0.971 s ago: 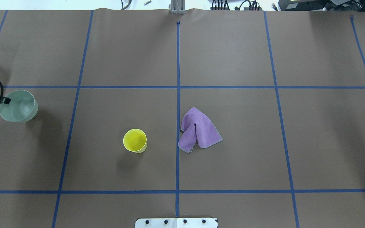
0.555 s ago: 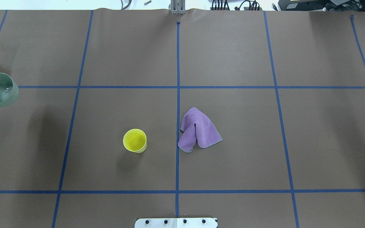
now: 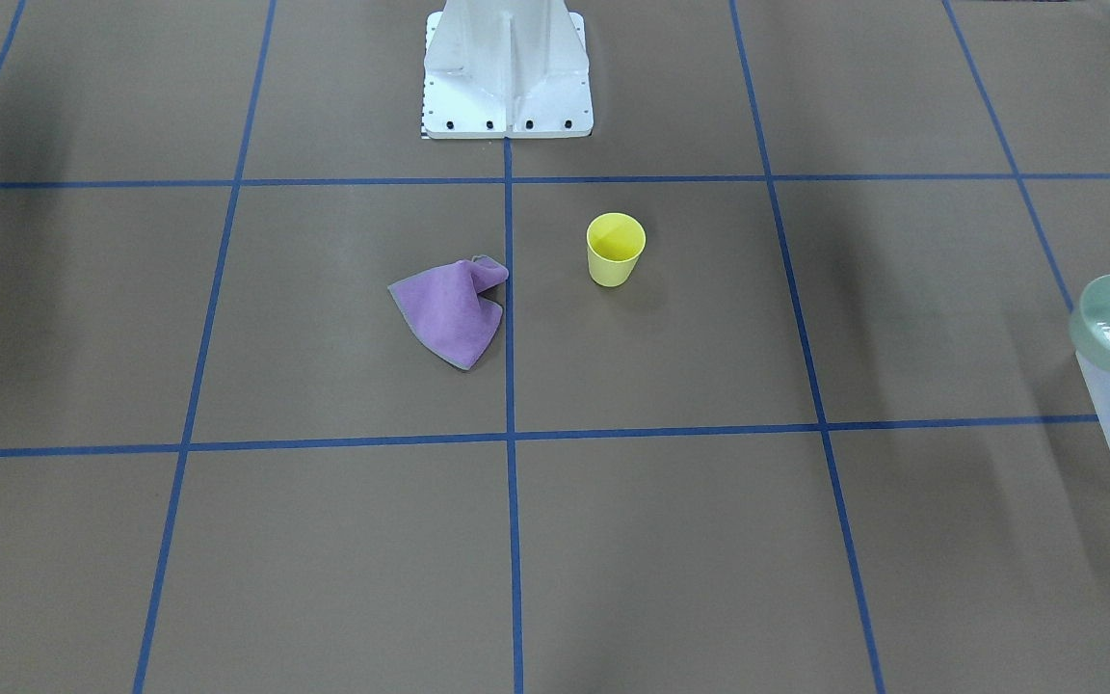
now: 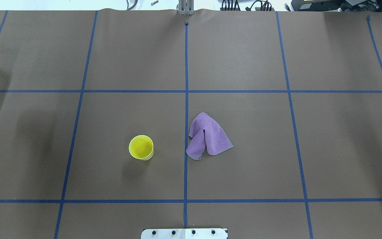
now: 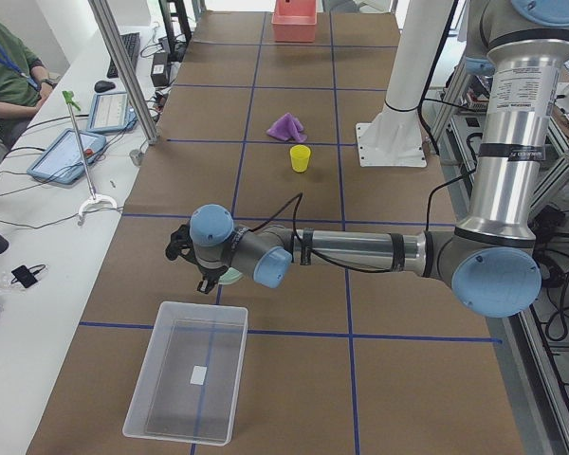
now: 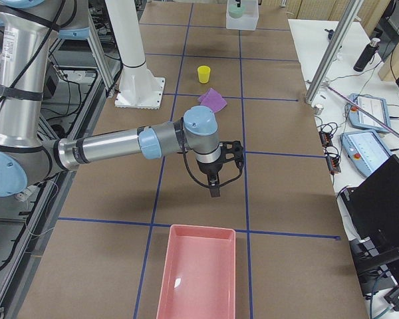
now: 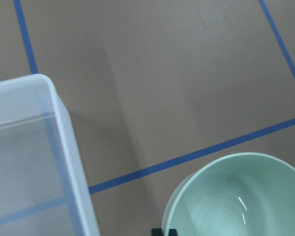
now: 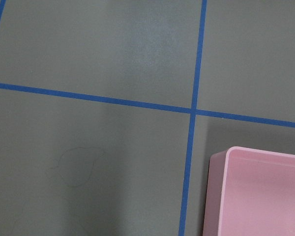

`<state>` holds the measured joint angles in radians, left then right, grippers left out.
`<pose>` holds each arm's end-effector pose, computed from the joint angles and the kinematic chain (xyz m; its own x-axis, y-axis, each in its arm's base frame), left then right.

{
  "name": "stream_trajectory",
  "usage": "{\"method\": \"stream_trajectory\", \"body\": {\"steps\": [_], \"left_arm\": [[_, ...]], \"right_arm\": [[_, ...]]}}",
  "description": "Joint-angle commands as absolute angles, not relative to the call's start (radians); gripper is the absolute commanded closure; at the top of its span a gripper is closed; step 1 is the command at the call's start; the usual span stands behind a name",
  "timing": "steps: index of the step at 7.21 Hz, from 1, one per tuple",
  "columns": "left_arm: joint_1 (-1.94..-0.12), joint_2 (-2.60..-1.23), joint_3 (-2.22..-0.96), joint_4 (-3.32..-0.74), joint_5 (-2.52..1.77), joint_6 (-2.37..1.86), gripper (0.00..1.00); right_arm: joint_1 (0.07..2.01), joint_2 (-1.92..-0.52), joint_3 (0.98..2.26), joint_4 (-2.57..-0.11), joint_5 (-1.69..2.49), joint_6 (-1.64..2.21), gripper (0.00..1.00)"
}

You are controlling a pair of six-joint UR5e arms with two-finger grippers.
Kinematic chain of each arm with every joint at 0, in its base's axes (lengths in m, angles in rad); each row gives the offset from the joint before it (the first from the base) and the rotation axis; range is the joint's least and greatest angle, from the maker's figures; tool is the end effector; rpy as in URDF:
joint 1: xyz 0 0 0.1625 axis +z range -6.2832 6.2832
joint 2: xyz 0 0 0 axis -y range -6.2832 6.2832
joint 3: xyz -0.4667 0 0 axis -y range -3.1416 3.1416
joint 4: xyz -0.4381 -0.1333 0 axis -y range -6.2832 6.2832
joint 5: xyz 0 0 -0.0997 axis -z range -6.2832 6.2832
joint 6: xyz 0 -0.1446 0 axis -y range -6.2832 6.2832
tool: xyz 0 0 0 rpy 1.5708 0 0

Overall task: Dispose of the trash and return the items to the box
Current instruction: 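Carry the green bowl with the left gripper into the clear bin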

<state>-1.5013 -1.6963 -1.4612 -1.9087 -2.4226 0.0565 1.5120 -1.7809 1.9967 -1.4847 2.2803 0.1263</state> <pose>0.0188 -0.6232 0.6734 0.6342 0.3582 -0.6852 -0.1011 0.9170 0.3858 0.0121 -0.4599 0.6002 0.7471 -0.1160 0.6545 -0.0383 0.9755 0.2166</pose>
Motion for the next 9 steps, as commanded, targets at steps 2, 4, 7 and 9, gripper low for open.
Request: {"method": "stream_trajectory", "body": {"steps": [2, 4, 7, 9], "left_arm": [[-1.595, -1.891, -1.15, -1.862, -2.259, 0.261, 1.0], [-1.585, -1.902, -1.014, -2.01, -2.194, 0.249, 1.0], [-1.438, -1.829, -0.996, -2.239, -2.114, 0.041, 1.0], [-1.394, -1.818, -0.985, -2.266, -2.094, 0.008, 0.83]], "right_arm": [[1.508, -1.778, 1.979, -1.471, 2.279, 0.127, 0.0], [1.505, -1.778, 1.98, -1.471, 2.279, 0.127, 0.0], [1.505, -1.776, 1.98, -1.47, 2.279, 0.127, 0.0], [1.505, -1.776, 1.979, -1.454, 2.278, 0.127, 0.0]]}}
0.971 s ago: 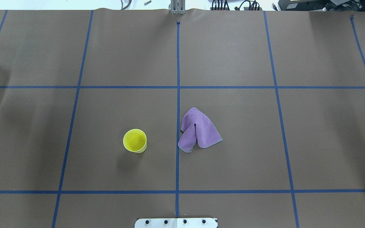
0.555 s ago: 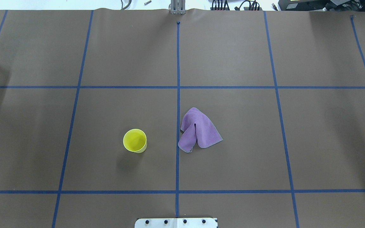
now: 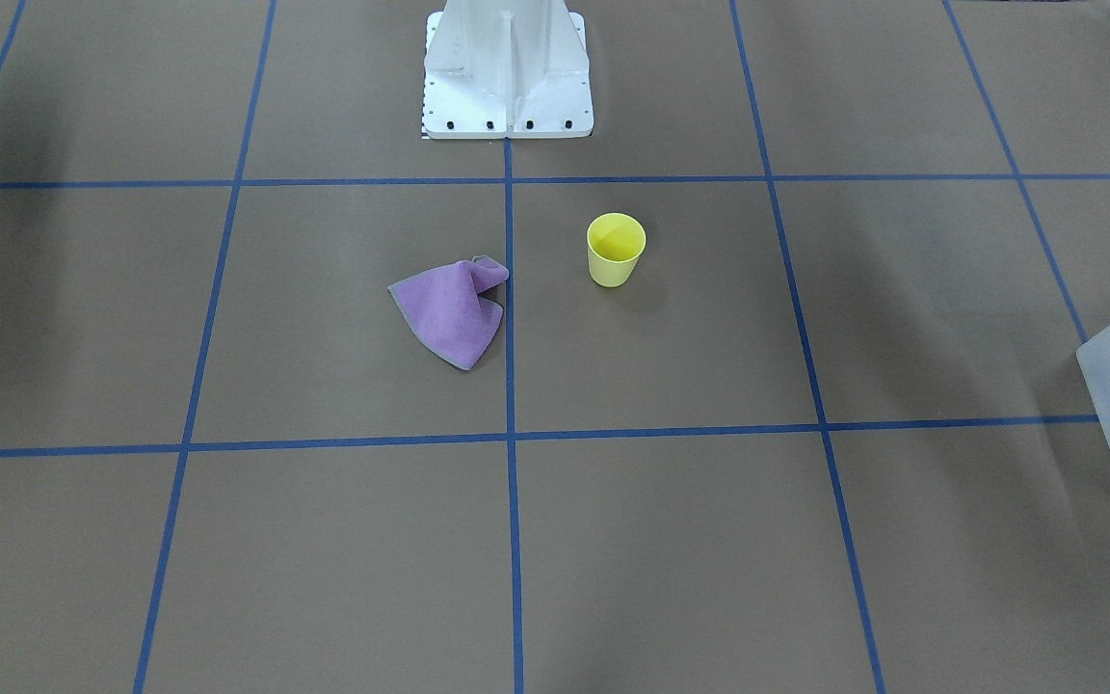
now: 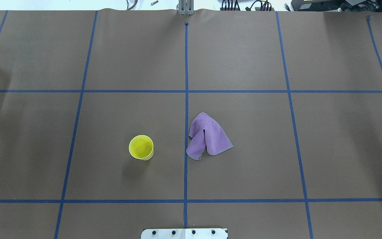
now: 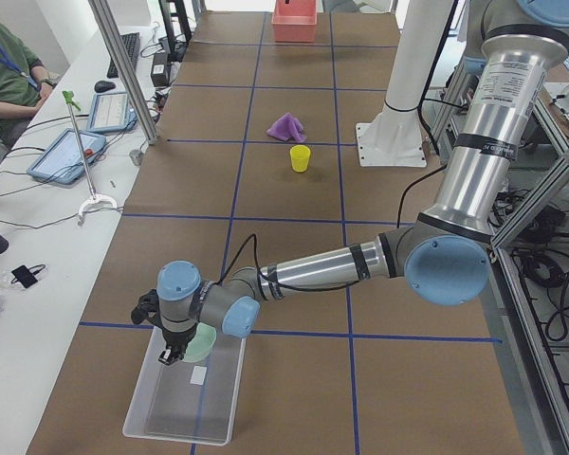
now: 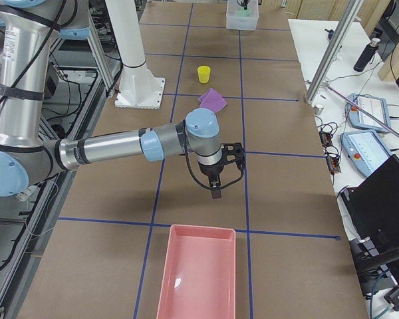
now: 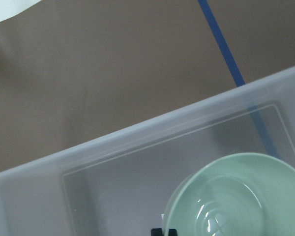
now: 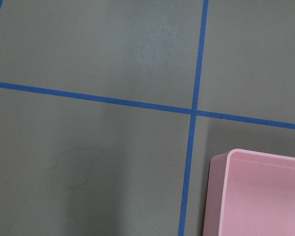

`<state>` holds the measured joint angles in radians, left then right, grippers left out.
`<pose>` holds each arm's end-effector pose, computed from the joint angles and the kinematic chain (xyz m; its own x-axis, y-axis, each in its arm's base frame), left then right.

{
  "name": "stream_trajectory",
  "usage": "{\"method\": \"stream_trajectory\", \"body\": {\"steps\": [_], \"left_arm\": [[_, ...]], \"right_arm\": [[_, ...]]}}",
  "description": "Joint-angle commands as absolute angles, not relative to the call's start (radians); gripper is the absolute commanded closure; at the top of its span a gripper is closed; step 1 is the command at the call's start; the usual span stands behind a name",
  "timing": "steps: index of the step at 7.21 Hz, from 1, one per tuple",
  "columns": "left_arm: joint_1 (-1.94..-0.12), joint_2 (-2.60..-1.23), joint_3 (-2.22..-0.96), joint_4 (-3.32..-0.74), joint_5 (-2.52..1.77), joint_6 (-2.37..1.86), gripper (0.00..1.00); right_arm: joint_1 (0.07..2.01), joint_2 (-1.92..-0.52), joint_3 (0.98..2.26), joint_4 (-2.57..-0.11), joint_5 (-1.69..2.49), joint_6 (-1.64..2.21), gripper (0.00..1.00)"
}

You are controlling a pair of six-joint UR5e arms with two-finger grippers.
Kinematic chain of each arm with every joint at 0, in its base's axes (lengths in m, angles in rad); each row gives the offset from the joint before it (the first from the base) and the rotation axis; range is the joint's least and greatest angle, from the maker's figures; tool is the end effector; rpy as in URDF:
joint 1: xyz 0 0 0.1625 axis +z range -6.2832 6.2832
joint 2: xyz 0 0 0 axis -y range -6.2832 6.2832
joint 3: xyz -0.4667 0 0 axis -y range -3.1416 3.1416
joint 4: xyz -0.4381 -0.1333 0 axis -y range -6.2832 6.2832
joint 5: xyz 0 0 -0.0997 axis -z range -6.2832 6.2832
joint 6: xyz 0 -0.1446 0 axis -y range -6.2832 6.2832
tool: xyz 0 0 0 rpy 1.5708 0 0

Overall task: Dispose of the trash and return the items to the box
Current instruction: 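Carry the green bowl with the left gripper into the clear bin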

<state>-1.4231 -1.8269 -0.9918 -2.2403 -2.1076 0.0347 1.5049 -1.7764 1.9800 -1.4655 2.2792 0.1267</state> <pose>0.0398 -0.6711 0.8360 0.8191 0.3304 -0.4689 -0.1669 0.9194 0.3562 0.0087 -0.4637 0.6051 0.7467 -0.1253 0.6533 -0.0319 0.9742 0.2233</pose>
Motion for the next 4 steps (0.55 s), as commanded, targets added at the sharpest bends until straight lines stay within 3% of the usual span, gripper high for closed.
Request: {"method": "stream_trajectory", "body": {"steps": [1, 2, 3, 4], "left_arm": [[-1.394, -1.807, -0.985, -2.276, -2.076, 0.011, 0.53], [-1.394, -1.804, -0.991, -2.284, -2.071, 0.029, 0.11], [-1.396, -1.81, -1.003, -2.275, -2.078, 0.088, 0.01], [-1.443, -1.816, -1.032, -2.238, -2.097, 0.098, 0.01]], "right_arm": [[1.503, -1.778, 1.979, -1.451, 2.279, 0.127, 0.0], [1.503, -1.778, 1.979, -1.451, 2.279, 0.129, 0.0], [1.505, -1.778, 1.979, -1.451, 2.279, 0.127, 0.0], [1.503, -1.778, 1.979, -1.451, 2.279, 0.129, 0.0]]}}
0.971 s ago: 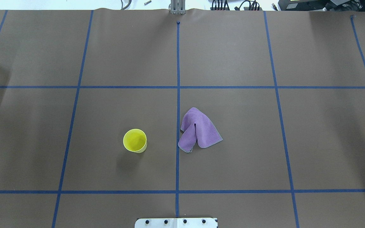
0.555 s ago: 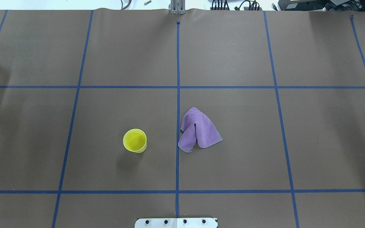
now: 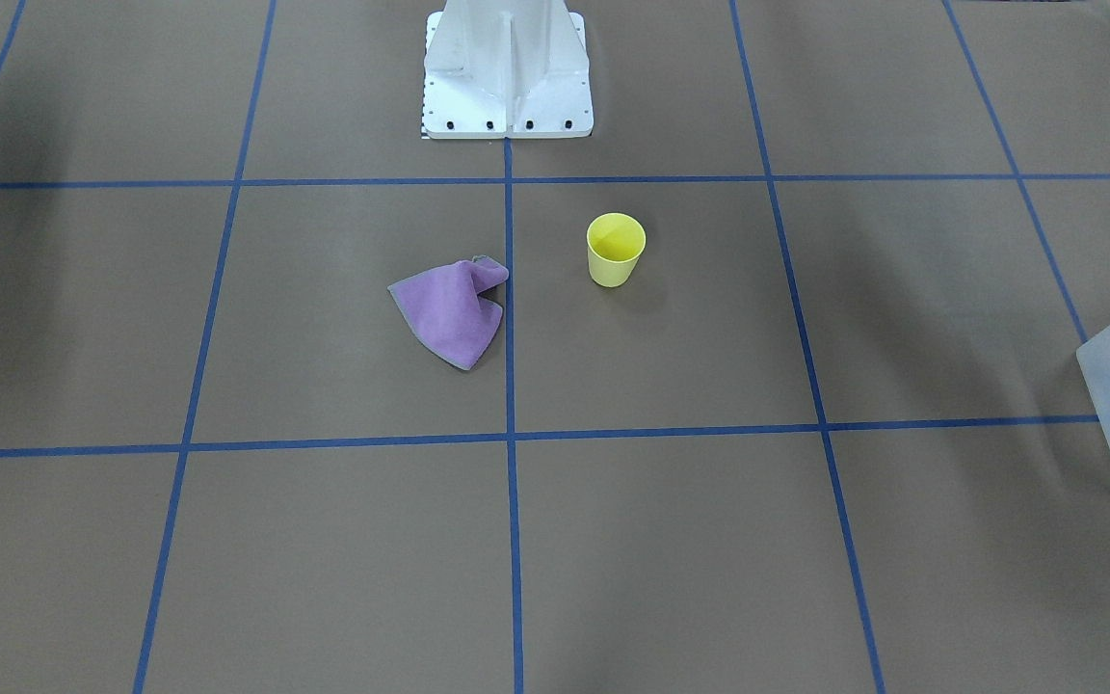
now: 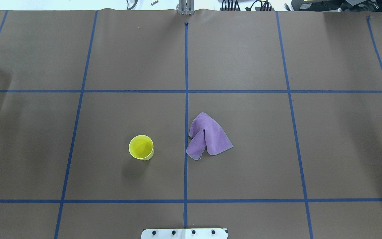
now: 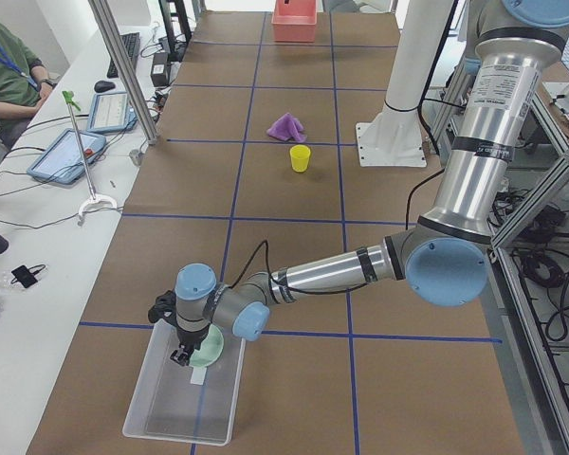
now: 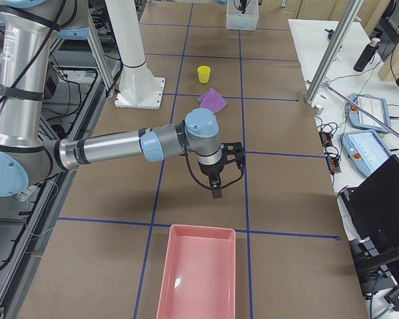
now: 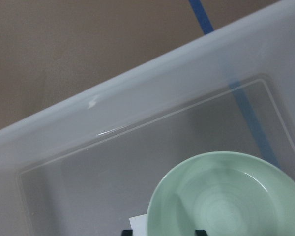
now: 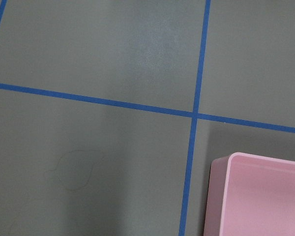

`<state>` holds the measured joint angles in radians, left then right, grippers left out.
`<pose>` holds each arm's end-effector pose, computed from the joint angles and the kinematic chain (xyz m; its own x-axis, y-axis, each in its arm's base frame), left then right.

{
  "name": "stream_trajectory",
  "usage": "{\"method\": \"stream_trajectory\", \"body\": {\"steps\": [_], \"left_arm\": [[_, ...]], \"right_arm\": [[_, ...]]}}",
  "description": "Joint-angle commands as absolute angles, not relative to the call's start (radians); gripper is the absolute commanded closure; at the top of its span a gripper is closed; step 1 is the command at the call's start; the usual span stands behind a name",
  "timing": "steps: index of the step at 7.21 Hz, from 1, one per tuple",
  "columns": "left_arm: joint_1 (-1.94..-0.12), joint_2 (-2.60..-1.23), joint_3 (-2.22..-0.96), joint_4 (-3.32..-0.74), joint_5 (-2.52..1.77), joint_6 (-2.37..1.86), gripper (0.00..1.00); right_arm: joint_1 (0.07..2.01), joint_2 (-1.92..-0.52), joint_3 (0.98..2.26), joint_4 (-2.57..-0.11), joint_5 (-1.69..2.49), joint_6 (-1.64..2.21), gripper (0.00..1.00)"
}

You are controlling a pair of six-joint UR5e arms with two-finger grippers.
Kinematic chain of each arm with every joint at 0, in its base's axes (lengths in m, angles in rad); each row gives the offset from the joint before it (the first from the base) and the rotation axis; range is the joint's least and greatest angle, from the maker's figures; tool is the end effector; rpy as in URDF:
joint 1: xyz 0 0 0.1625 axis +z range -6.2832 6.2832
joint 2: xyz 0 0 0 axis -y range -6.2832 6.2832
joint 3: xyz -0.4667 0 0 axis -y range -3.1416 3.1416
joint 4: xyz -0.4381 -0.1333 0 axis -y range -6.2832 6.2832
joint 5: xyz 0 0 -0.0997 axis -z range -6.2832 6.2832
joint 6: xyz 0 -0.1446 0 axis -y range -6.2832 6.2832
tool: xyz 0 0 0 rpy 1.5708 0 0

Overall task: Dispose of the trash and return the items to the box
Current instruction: 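Carry the green bowl with the left gripper into the clear bin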

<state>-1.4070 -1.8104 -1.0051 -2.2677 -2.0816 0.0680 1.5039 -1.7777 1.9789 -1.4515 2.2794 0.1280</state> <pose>0.0466 -0.6657 0.8377 0.8195 0.3788 -0.4300 -0.2081 0.8959 0.3925 0.0082 -0.4642 0.6045 0.7459 -0.1323 0.6528 -0.0320 0.9718 0.2336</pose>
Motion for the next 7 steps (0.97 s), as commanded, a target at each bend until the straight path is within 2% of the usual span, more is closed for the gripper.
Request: {"method": "stream_trajectory", "body": {"steps": [1, 3, 4, 7], "left_arm": [[-1.488, -1.816, -1.158, -2.086, -2.156, 0.098, 0.01], [-1.502, -1.809, -1.441, -1.77, -2.282, 0.027, 0.01], [-1.497, -1.775, -1.579, -1.746, -2.317, -0.191, 0.01], [-1.217, -1.721, -1.901, -1.755, -2.316, -0.66, 0.01]], "right_arm": [[1.503, -1.778, 1.979, -1.451, 2.281, 0.129, 0.0], [1.503, -1.778, 1.979, -1.451, 2.281, 0.13, 0.0], [1.503, -1.779, 1.979, -1.45, 2.283, 0.13, 0.0], [1.503, -1.779, 1.979, -1.45, 2.29, 0.13, 0.0]]}}
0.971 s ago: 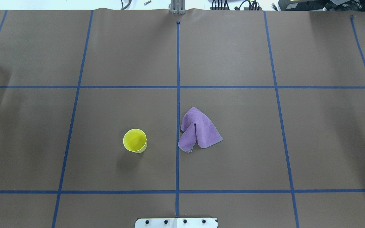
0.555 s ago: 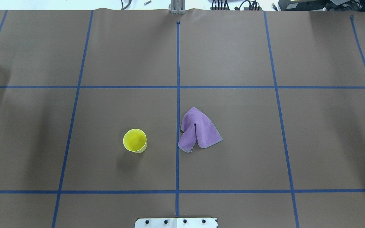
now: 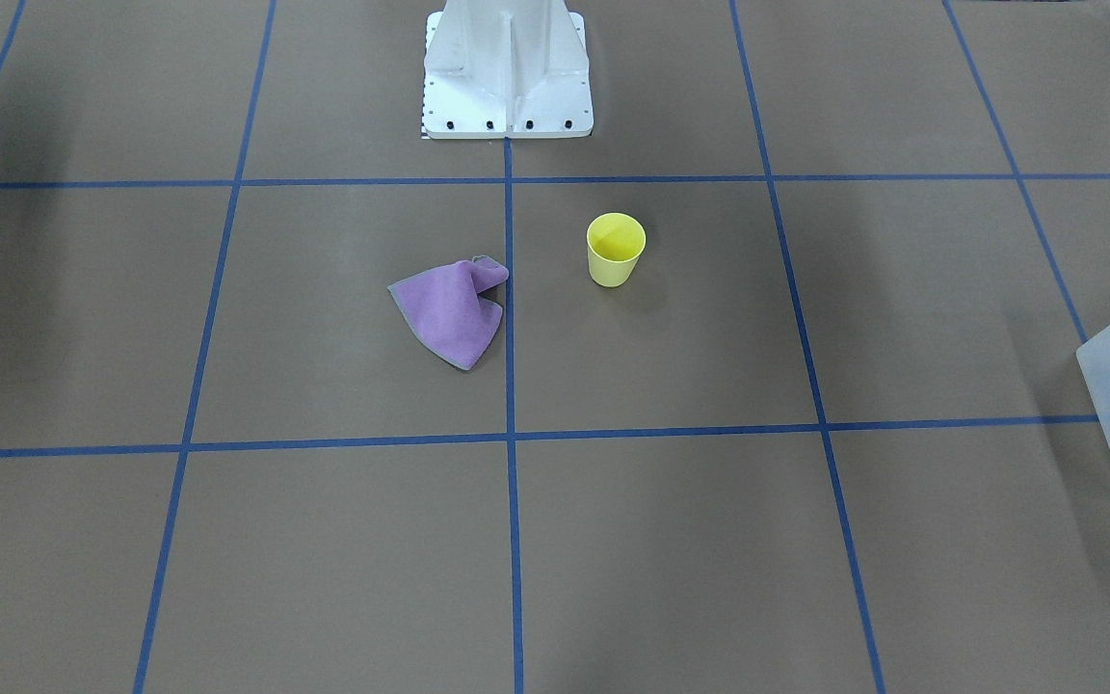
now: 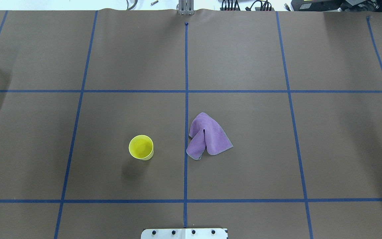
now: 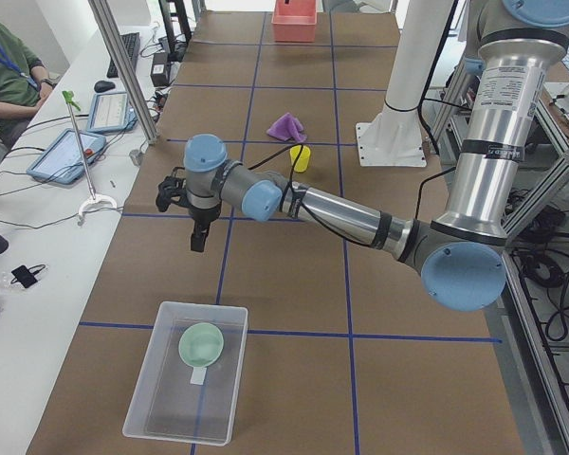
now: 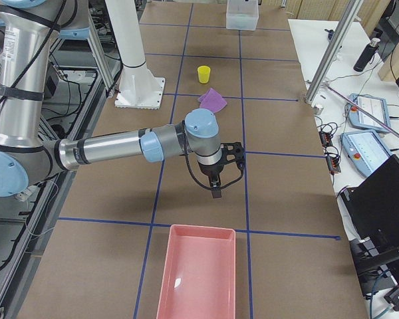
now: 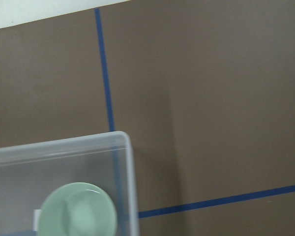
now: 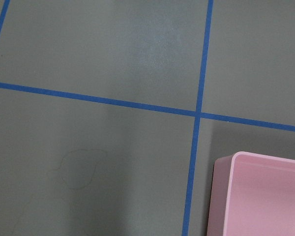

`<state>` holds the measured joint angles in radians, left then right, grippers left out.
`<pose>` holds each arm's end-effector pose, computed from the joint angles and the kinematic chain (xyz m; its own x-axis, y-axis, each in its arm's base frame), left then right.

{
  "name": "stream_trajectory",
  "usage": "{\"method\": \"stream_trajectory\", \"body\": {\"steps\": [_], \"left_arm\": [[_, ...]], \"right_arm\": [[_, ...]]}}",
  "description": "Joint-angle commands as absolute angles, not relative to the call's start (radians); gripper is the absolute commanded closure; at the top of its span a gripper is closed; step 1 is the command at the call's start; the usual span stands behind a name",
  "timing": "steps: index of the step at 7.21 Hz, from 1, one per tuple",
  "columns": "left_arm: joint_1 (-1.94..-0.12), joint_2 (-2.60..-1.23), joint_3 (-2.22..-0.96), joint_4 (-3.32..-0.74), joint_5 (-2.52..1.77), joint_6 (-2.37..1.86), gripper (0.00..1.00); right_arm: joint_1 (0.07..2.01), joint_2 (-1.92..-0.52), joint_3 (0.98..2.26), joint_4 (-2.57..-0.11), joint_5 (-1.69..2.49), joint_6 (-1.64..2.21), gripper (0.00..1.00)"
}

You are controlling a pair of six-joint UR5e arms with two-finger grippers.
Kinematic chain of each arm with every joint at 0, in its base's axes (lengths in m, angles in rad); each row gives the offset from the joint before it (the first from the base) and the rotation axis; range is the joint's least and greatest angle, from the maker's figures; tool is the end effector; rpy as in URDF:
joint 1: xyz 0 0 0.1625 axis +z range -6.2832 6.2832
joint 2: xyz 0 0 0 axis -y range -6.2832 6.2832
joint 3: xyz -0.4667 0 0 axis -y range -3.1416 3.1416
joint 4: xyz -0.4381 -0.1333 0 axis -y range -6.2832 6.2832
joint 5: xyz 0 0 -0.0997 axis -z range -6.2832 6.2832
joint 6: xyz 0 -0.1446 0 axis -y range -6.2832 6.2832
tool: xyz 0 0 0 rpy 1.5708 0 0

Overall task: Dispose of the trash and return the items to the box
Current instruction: 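Reach the left gripper to the yellow cup and grasp it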

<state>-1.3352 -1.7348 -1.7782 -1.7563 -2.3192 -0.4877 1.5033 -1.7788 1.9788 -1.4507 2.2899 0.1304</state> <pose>0.1120 -0.6159 0.5012 0.6481 0.0733 -0.7580 0.1195 0.9732 0.1963 0.0068 -0.4634 0.6040 0.7388 -0.1322 0.6609 -0.0323 0.9725 0.2307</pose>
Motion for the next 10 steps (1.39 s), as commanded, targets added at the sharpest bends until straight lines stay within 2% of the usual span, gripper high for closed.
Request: {"method": "stream_trajectory", "body": {"steps": [1, 3, 5, 7, 10], "left_arm": [[-1.125, -1.733, -1.954, -1.756, -2.306, -0.716, 0.01], [-0.928, -1.761, -2.047, -1.755, -2.179, -0.928, 0.01], [-0.687, -1.845, -2.042, -1.75, -1.98, -1.143, 0.01], [-0.527, -1.89, -2.022, -1.746, -1.864, -1.227, 0.01], [-0.48, -1.968, -1.901, -1.752, -1.825, -1.262, 0.03]], "right_arm": [[1.503, -1.778, 1.979, -1.45, 2.29, 0.13, 0.0], [1.503, -1.779, 1.979, -1.45, 2.289, 0.129, 0.0], [1.503, -1.779, 1.979, -1.448, 2.296, 0.129, 0.0], [1.503, -1.779, 1.979, -1.45, 2.296, 0.129, 0.0], [1.503, -1.778, 1.979, -1.45, 2.296, 0.129, 0.0]]}}
